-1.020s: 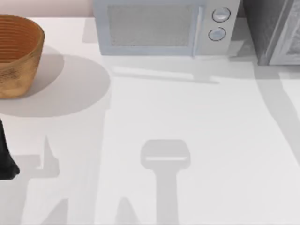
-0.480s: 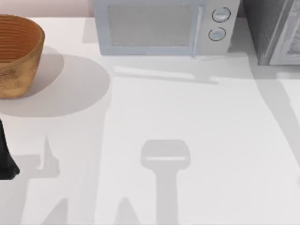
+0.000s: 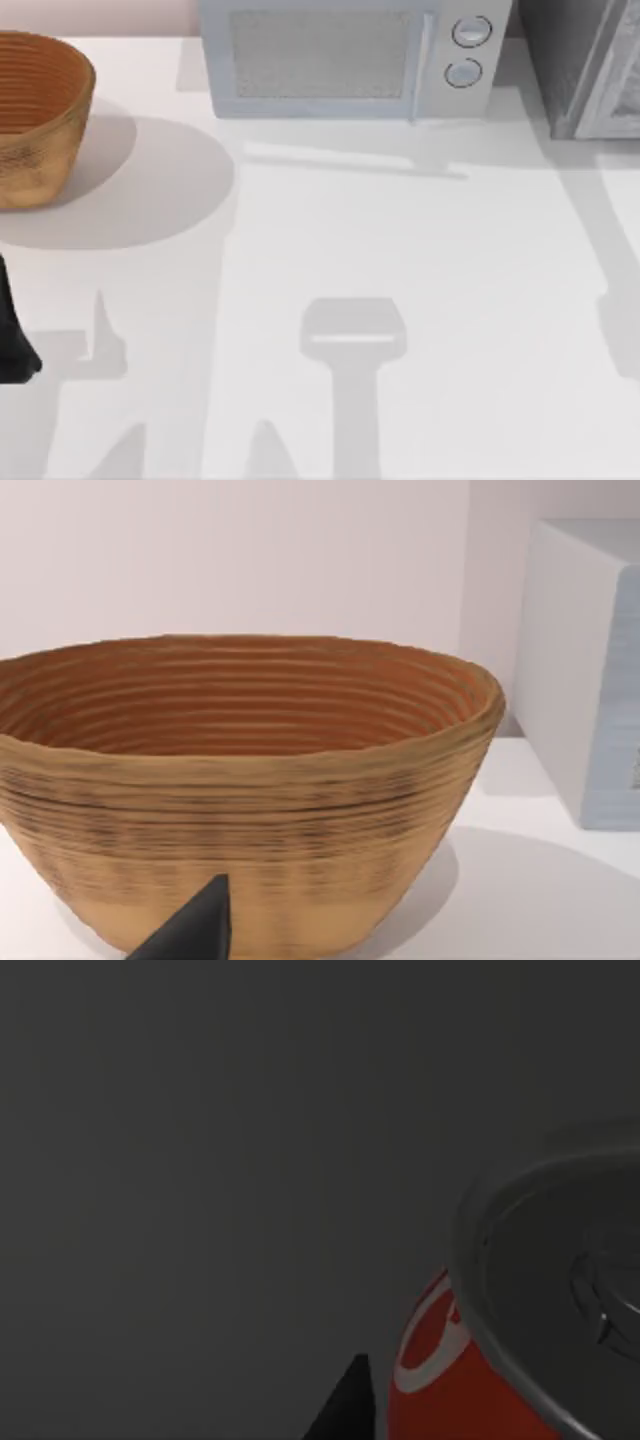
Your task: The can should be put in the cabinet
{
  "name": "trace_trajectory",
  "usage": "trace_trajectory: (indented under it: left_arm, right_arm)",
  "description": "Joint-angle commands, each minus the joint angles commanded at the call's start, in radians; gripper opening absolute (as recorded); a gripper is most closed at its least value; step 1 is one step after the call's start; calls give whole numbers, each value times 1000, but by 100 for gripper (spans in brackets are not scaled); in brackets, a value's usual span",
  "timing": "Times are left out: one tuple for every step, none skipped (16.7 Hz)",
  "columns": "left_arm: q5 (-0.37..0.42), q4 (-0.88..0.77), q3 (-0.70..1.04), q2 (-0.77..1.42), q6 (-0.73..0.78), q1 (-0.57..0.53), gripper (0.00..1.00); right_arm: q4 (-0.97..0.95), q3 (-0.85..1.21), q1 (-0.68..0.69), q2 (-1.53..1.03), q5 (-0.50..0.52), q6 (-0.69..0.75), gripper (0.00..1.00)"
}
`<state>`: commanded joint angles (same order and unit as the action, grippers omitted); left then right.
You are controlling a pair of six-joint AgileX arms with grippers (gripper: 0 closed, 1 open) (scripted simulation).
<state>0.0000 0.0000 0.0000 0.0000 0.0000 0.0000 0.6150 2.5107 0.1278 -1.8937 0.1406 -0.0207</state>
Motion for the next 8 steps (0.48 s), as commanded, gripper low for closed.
trace_trajectory:
  left_arm:
    - [0, 0, 0, 0, 0, 0, 100]
    - [0, 0, 0, 0, 0, 0, 100]
    - [0, 0, 0, 0, 0, 0, 100]
    - [0, 0, 0, 0, 0, 0, 100]
    - [0, 0, 0, 0, 0, 0, 100]
    - [0, 0, 0, 0, 0, 0, 100]
    - [0, 0, 0, 0, 0, 0, 100]
    - [0, 0, 0, 0, 0, 0, 100]
  right_arm:
    - [16, 66, -7, -48, -4, 1, 0]
    - [31, 124, -13, -90, -7, 1, 0]
    - [44, 173, -19, -127, -10, 2, 0]
    - [54, 212, -24, -157, -13, 2, 0]
    - [61, 240, -27, -179, -16, 2, 0]
    - [66, 257, -30, -194, -17, 3, 0]
    - [68, 264, -31, -199, -18, 3, 0]
    - [68, 264, -31, -199, -18, 3, 0]
